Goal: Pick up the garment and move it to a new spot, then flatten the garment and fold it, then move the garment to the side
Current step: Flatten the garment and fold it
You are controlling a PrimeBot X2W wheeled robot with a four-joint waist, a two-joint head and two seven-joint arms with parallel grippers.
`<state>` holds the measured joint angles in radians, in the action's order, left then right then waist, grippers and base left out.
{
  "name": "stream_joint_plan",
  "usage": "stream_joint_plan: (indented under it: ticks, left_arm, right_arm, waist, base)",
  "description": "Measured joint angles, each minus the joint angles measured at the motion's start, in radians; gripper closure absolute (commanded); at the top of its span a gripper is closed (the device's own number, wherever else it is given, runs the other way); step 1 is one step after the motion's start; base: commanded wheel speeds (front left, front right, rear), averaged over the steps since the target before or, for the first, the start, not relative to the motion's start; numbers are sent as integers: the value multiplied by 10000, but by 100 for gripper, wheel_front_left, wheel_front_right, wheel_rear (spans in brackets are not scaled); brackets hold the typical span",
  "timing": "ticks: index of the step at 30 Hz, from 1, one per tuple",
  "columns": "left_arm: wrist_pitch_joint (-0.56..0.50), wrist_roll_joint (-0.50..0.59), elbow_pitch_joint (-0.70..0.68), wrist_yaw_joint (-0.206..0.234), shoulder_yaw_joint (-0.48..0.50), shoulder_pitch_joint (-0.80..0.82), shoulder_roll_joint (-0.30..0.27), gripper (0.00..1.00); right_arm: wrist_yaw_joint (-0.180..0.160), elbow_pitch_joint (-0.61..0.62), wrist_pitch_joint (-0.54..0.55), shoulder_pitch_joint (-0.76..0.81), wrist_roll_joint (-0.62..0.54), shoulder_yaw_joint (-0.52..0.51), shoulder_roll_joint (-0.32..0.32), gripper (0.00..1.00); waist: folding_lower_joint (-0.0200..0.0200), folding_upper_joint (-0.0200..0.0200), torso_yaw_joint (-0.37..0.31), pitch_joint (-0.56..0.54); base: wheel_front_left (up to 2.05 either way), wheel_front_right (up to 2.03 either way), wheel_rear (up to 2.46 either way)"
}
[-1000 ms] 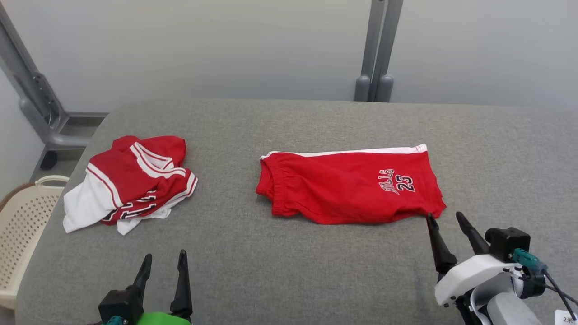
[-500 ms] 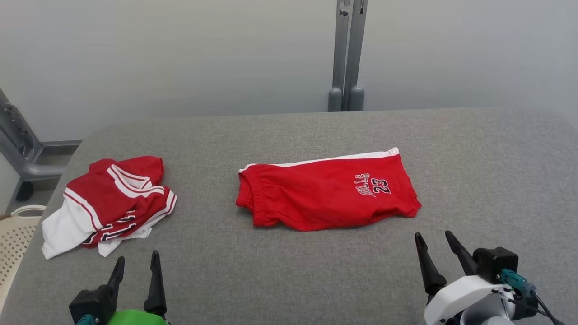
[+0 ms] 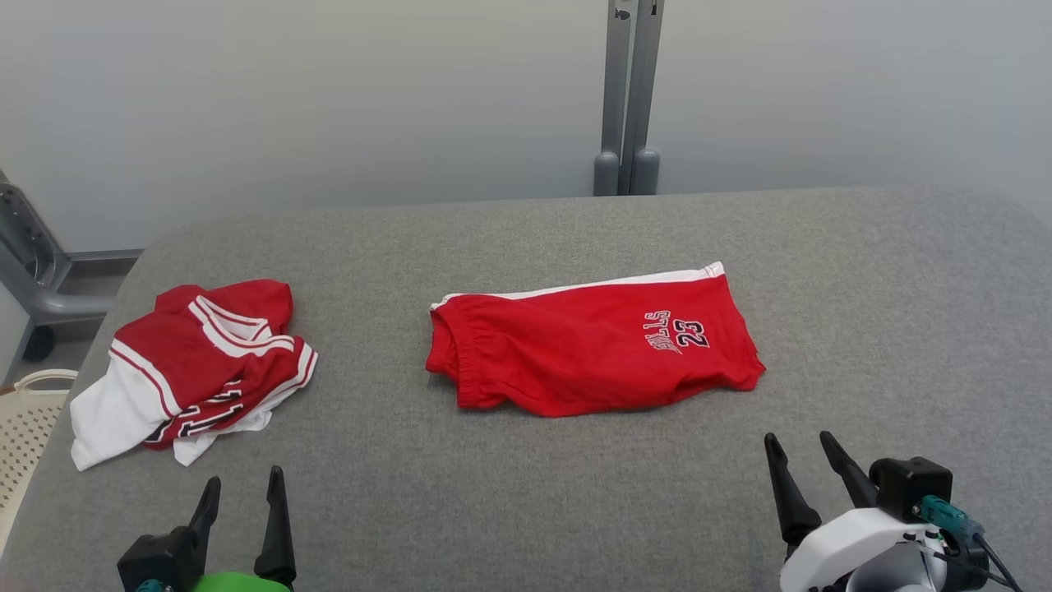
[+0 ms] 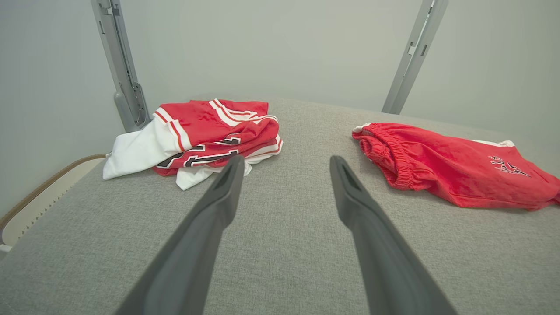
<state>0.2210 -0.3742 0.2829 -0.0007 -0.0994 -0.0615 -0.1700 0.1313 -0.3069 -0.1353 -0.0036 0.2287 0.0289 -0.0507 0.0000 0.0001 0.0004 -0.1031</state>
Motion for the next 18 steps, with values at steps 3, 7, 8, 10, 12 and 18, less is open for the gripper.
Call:
stream_joint_plan:
  ticks: [3, 7, 8, 10, 12, 18]
  left_arm:
    - [-58, -4, -46, 6, -42, 0, 0, 0]
    - [-188, -8, -44, 58, -113, 0, -21, 0]
    - [-184, -12, -65, 69, -115, 0, -21, 0]
    - [-190, -17, -79, 86, -138, 0, -21, 0]
    - [-188, -23, -59, 82, -151, 0, -31, 0]
    - [-270, -96, -98, 75, -295, -10, -17, 0]
  right_arm:
    - [0, 0, 21, 1, 102, 67, 0, 0]
    - [0, -63, 123, 0, 67, 176, 6, 0]
    - [0, -73, 130, -1, 86, 178, 8, 0]
    - [0, -98, 151, -1, 100, 176, 6, 0]
    - [0, -104, 151, -2, 102, 184, 6, 0]
    - [0, -102, 813, -246, -257, -418, 15, 0]
  waist:
    - [0, 0, 12, 26]
    - [0, 0, 14, 36]
    - [0, 0, 15, 37]
    - [0, 0, 22, 36]
    - [0, 0, 29, 30]
    - [0, 0, 70, 52]
  base:
    - [0, 0, 0]
    - [0, 0, 0]
    - [0, 0, 0]
    - [0, 0, 0]
    - [0, 0, 0]
    - [0, 0, 0]
